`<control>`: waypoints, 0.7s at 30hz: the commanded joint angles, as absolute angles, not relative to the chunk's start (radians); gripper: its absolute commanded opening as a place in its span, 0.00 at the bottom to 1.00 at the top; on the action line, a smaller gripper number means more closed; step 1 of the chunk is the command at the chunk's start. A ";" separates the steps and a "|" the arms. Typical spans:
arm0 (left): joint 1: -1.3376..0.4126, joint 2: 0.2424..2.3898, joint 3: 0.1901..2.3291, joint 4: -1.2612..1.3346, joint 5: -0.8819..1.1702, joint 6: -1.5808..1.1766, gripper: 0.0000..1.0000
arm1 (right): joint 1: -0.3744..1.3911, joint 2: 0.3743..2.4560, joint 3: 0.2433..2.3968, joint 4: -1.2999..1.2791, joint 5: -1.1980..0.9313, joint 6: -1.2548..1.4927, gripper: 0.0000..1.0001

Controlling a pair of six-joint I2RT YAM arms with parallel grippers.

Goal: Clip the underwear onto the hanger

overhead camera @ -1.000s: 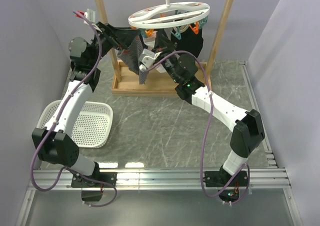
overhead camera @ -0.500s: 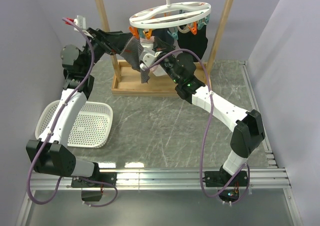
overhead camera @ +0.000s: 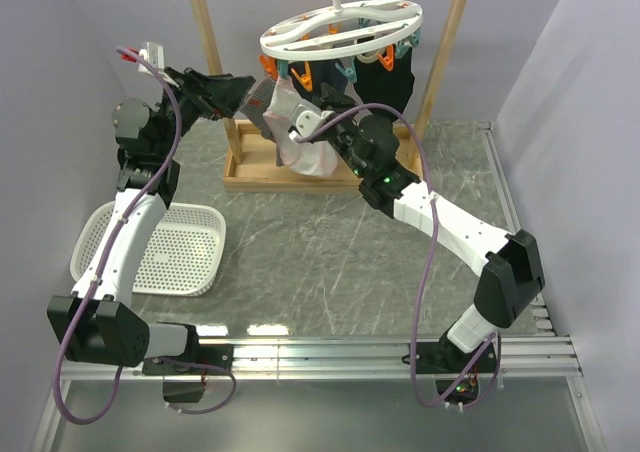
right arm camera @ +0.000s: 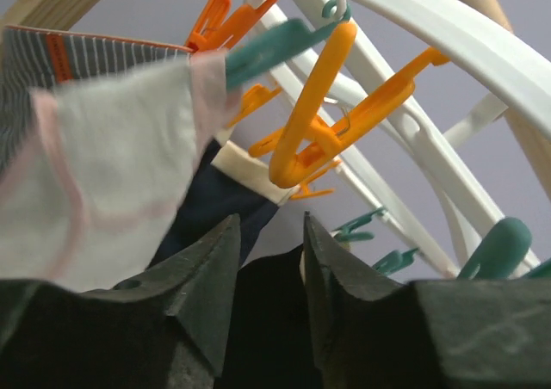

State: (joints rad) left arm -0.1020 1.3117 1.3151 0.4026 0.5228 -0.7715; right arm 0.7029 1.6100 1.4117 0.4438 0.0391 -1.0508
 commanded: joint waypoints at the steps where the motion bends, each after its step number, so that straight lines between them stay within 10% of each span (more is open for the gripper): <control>1: -0.095 1.273 1.289 0.423 0.540 -0.752 0.99 | 0.710 1.525 1.378 0.443 0.066 -0.993 0.46; 21: -0.153 1.241 1.072 0.500 0.674 -0.421 0.81 | 0.582 1.161 1.220 -0.086 -0.087 -0.255 0.59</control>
State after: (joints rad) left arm -0.1165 1.2671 1.0916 0.5026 0.6598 -0.5846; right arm 0.6498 1.1839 1.2484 0.0349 0.0269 -0.4984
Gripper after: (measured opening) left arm 0.824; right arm 0.593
